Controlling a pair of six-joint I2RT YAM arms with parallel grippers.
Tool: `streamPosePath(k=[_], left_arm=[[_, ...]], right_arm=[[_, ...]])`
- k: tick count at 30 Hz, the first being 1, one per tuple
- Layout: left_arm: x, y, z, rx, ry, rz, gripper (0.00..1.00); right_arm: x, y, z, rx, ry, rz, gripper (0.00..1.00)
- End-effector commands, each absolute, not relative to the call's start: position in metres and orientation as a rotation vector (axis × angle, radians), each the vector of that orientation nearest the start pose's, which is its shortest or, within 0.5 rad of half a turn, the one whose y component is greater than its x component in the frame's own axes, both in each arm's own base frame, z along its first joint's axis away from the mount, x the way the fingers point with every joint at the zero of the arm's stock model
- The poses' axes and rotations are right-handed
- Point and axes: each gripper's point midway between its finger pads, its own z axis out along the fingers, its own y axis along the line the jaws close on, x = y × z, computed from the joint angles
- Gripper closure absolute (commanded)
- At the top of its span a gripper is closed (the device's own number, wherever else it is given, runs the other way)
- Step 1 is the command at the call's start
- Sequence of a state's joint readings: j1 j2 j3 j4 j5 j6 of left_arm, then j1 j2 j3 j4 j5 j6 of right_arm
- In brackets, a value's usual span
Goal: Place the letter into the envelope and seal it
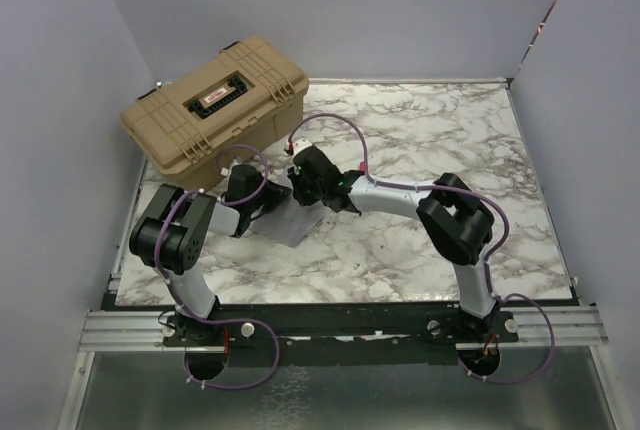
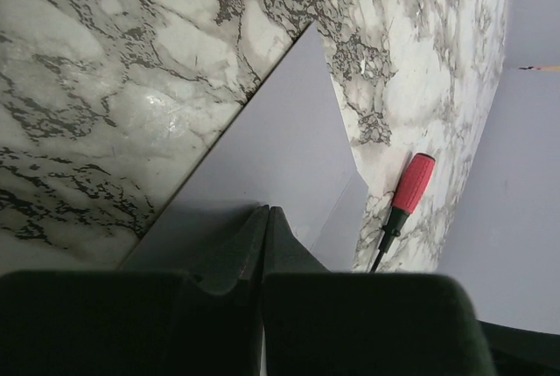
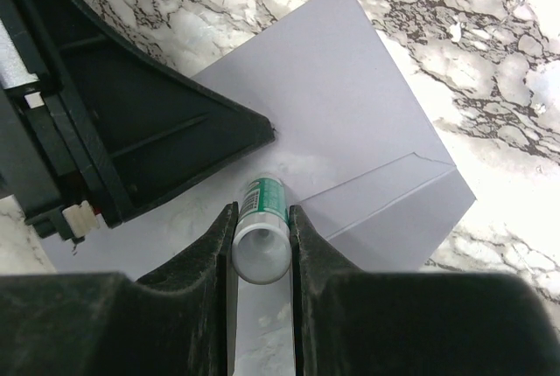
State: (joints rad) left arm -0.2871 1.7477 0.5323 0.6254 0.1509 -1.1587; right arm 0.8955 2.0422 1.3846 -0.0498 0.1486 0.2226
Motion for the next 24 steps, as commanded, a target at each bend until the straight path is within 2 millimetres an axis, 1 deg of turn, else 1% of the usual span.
streamPosePath(k=[1, 3, 5, 9, 11, 12, 13, 14, 16, 17, 18, 20, 22, 24], left_arm=[[0.289, -0.143, -0.067, -0.971, 2.523, -0.61, 1.0], [0.291, -0.143, -0.064, -0.951, 2.518, -0.61, 1.0], [0.291, -0.143, -0.061, -0.935, 2.515, -0.61, 1.0], [0.295, -0.144, -0.055, -0.896, 2.503, -0.625, 1.0], [0.301, -0.151, -0.046, -0.859, 2.488, -0.673, 1.0], [0.305, -0.155, -0.04, -0.83, 2.479, -0.706, 1.0], [0.309, -0.159, -0.033, -0.801, 2.47, -0.735, 1.0], [0.314, -0.164, -0.025, -0.764, 2.455, -0.769, 0.96], [0.321, -0.178, -0.007, -0.648, 2.44, -0.864, 0.8], [0.324, -0.183, 0.001, -0.596, 2.431, -0.904, 0.72], [0.326, -0.187, 0.009, -0.561, 2.421, -0.933, 0.66], [0.328, -0.191, 0.024, -0.518, 2.389, -0.965, 0.59], [0.33, -0.193, 0.039, -0.475, 2.356, -0.988, 0.53], [0.331, -0.194, 0.052, -0.442, 2.331, -0.999, 0.49]], right_arm=[[0.335, 0.401, 0.091, -0.621, 2.22, 0.522, 1.0], [0.333, 0.399, 0.113, -0.555, 2.211, 0.614, 1.0], [0.331, 0.39, 0.129, -0.483, 2.211, 0.678, 1.0], [0.32, 0.362, 0.137, -0.355, 2.267, 0.775, 1.0], [0.317, 0.342, 0.133, -0.256, 2.324, 0.79, 1.0], [0.315, 0.33, 0.129, -0.206, 2.355, 0.796, 1.0], [0.313, 0.316, 0.13, -0.147, 2.377, 0.809, 1.0], [0.312, 0.303, 0.128, -0.085, 2.404, 0.82, 1.0], [0.31, 0.272, 0.12, 0.04, 2.45, 0.84, 1.0], [0.307, 0.261, 0.117, 0.088, 2.467, 0.859, 1.0], [0.303, 0.25, 0.112, 0.134, 2.49, 0.868, 1.0], [0.295, 0.233, 0.105, 0.23, 2.534, 0.899, 1.0], [0.286, 0.222, 0.097, 0.317, 2.57, 0.939, 1.0], [0.28, 0.212, 0.091, 0.413, 2.587, 0.96, 1.0]])
